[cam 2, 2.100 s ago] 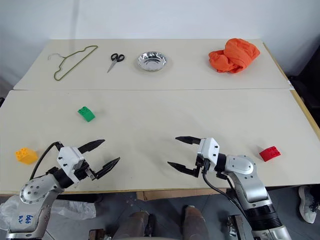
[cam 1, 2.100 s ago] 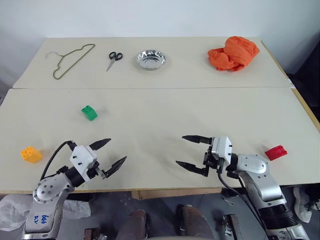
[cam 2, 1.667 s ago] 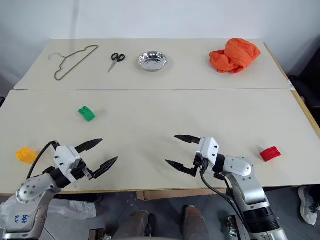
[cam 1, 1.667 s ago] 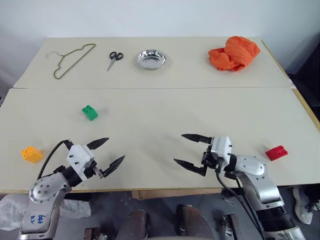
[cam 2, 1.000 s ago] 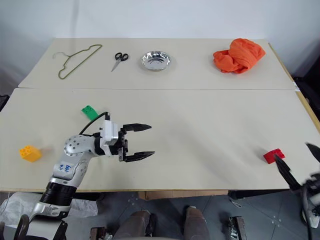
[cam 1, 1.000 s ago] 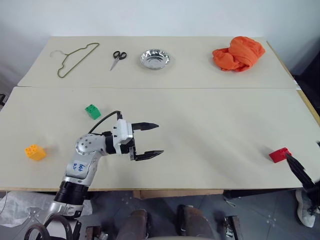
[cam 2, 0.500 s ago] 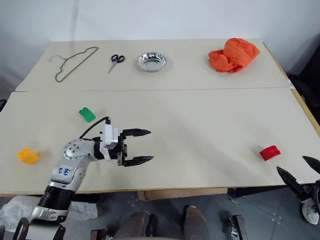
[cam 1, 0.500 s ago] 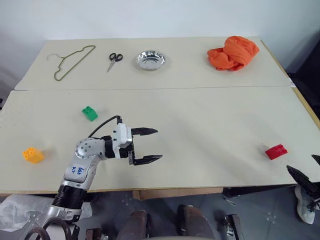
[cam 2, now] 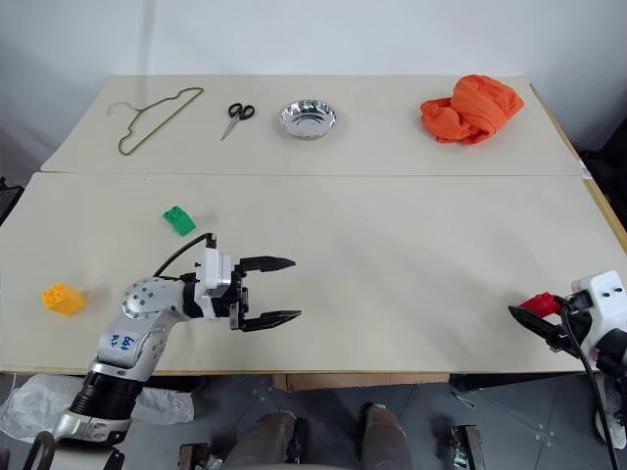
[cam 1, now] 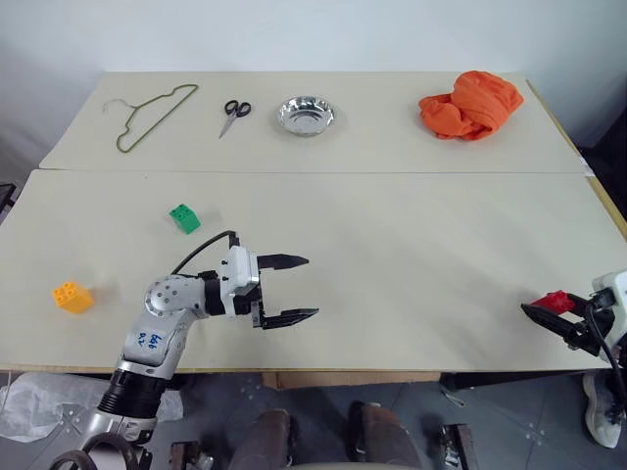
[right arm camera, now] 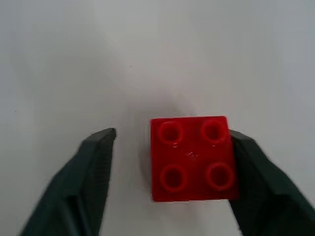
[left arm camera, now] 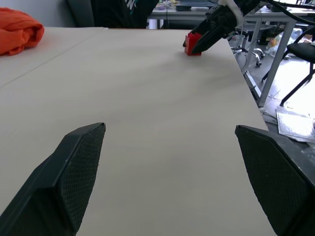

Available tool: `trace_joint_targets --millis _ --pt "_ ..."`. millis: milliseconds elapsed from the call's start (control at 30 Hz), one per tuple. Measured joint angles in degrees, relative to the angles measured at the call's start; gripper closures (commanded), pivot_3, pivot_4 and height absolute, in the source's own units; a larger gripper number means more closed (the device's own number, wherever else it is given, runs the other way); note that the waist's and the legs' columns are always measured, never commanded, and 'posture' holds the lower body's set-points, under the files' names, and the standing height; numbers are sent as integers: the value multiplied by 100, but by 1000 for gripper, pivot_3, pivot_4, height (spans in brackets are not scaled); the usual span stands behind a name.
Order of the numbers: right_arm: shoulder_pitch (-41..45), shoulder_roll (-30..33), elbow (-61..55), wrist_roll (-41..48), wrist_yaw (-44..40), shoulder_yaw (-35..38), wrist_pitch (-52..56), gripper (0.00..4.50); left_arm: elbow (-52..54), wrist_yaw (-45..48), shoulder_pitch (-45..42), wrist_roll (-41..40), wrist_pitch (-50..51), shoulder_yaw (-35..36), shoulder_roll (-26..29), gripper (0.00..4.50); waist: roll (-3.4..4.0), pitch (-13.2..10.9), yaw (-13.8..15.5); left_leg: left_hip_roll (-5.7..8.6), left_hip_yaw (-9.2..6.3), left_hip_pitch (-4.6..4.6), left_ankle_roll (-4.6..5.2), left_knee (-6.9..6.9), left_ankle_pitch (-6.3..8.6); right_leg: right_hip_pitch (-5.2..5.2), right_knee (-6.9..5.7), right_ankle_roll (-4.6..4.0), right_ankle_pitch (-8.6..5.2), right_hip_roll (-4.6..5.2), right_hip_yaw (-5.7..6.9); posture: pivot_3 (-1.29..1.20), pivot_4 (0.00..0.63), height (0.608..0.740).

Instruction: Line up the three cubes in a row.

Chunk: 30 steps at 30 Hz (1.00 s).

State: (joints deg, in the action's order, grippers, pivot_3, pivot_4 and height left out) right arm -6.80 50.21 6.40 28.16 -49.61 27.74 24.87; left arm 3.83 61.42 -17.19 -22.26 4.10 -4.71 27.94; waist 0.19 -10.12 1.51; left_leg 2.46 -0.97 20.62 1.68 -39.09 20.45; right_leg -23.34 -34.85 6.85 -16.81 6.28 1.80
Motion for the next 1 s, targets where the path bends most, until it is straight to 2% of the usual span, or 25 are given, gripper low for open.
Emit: trace_joint_targets --millis 67,233,300,367,500,567,667,767,1000 --pt "55 -49 1 -7 -22 -9 -39 3013 0 -1 0 -1 14 20 9 0 0 0 -2 0 0 0 -1 0 -1 0 -1 0 0 -1 0 0 150 740" --pt "244 -136 -447 247 -476 -64 -89 2974 10 -96 94 -1 15 167 49 0 3 -1 -25 -4 2 0 -2 0 0 -3 -1 0 0 -5 -1 0 150 740" --pt "373 -11 -845 346 -845 -300 -80 2974 23 -184 223 -7 16 290 136 0 3 -1 -50 -10 2 -1 -5 0 0 -3 -2 0 0 -11 -2 0 150 740" --pt "837 105 -1181 361 -1155 -822 35 2974 123 -329 467 -95 111 550 175 0 2 -2 -98 -12 4 -3 -6 0 -1 -3 -3 0 0 -12 -5 0 150 740" --pt "2581 71 -1897 222 -1690 -2497 449 2974 449 -655 993 -328 409 985 247 0 0 -6 -172 -20 -2 -3 -20 0 -5 -10 -8 -4 -2 -13 0 0 150 740" --pt "3696 -256 -1715 -367 -1899 -3595 524 2974 559 -765 1403 -344 442 1227 355 0 -3 -7 -174 -19 -4 -2 -21 1 -5 -13 -11 -9 -4 -13 1 0 150 740" --pt "4423 -879 -1259 -853 -2078 -4539 493 2974 647 -876 1905 -344 440 1500 391 0 -5 -8 -105 -11 -23 21 -18 0 -4 -24 -7 -15 -8 0 26 0 150 740" --pt "4731 -1205 -869 -1171 -2217 -5006 342 2974 663 -967 2335 -317 320 1632 389 0 -5 -8 -51 8 -42 64 -6 -11 0 -46 -19 -12 -5 14 47 0 150 740" --pt "4838 -1508 -455 -1548 -2403 -5230 4 2974 948 -1373 2967 -299 39 1988 245 0 -5 -8 -26 30 -68 68 12 -11 11 -28 -8 -12 -5 28 101 0 150 740"
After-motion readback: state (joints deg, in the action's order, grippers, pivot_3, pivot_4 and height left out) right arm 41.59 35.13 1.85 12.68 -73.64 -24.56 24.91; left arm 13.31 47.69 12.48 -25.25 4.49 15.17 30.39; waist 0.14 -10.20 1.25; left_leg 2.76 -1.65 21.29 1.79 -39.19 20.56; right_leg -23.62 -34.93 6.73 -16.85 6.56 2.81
